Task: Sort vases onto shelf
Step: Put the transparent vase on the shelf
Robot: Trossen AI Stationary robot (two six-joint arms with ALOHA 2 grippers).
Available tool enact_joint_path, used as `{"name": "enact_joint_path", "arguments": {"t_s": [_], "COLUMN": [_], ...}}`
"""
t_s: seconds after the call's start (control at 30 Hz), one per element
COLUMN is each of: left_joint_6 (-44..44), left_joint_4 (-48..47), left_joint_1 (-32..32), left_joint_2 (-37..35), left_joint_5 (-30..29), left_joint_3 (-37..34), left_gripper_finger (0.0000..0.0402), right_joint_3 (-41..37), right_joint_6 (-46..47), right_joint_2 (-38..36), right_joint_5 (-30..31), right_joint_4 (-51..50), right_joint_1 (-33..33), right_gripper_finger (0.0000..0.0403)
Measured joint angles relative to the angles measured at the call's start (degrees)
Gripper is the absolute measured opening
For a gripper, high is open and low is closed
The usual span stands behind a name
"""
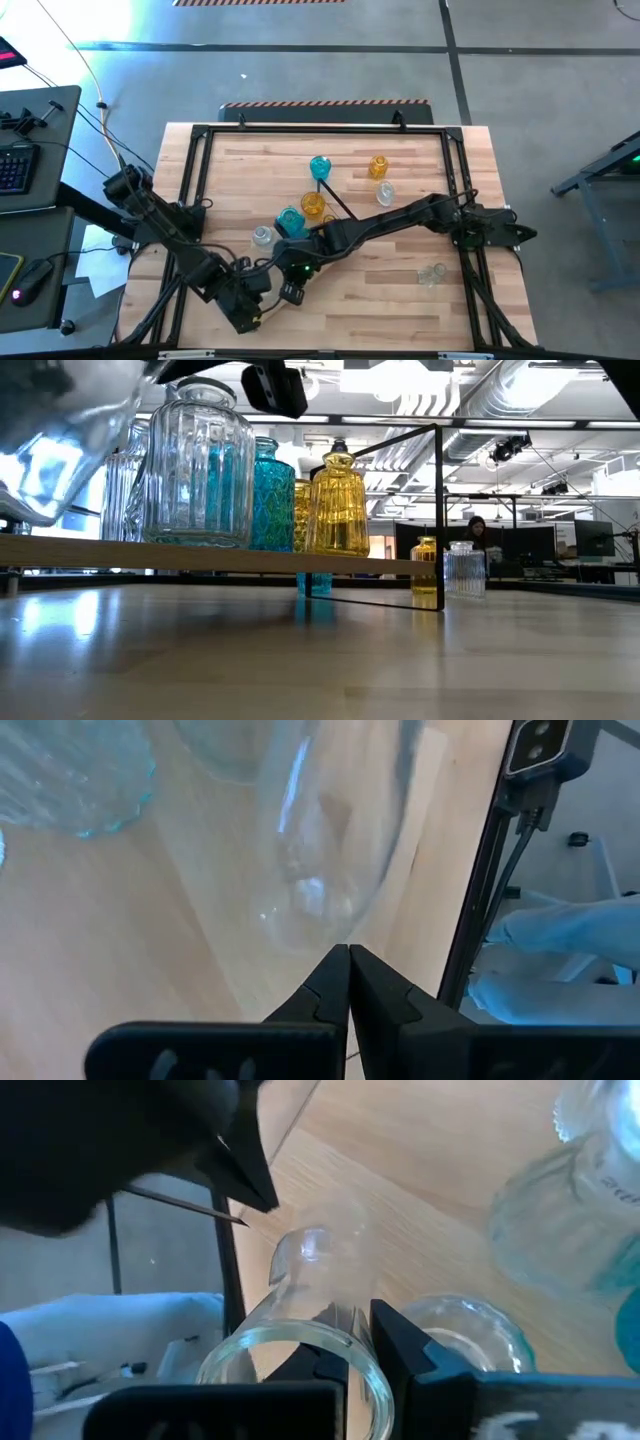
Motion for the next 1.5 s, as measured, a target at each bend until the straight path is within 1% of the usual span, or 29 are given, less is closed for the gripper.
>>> {"name": "enact_joint_path", "arguments": {"t_s": [0.07,0.2,0.3,0.4,0.57,0.9,1.0,1.3,1.5], "left_joint_6": [0.80,1.85,2.05,2.01,1.76,2.35,2.96,3.17,3.08], "left_joint_4": [0.72,1.25,1.44,1.89,5.84,5.77,5.56,5.40,5.46], "left_joint_1": [0.32,0.90,0.87,0.87,0.96,1.15,1.35,1.53,1.53], "left_joint_2": [0.02,0.00,0.00,0.00,-0.03,-0.04,-0.04,0.02,0.02], "left_joint_5": [0.15,2.46,2.62,2.70,4.15,3.08,3.04,1.99,2.13], "left_joint_3": [0.00,0.00,-0.11,-0.85,-3.57,-4.17,-4.17,-4.22,-4.22], "left_gripper_finger": [0.0000,0.0000,0.0000,0.0000,0.0000,0.0000,0.0000,0.0000,0.0000], "right_joint_3": [0.00,0.00,0.00,0.00,0.00,0.00,0.00,0.00,0.00], "right_joint_6": [0.07,0.06,0.00,0.00,0.15,-0.19,-0.30,-0.28,-0.27], "right_joint_2": [0.21,0.22,0.23,0.25,0.25,0.27,0.27,0.27,0.27], "right_joint_5": [-0.18,-0.10,0.02,-0.14,0.34,-0.05,-0.50,-2.14,-2.12], "right_joint_4": [0.79,1.10,1.60,2.20,2.14,2.20,2.54,3.18,5.91], "right_joint_1": [-0.02,-0.07,-0.17,-0.16,-0.17,-0.26,-0.28,-0.17,-0.17], "right_gripper_finger": [0.0003,0.0003,0.0003,0.0003,0.0003,0.0004,0.0015,0.0065,0.0074]}}
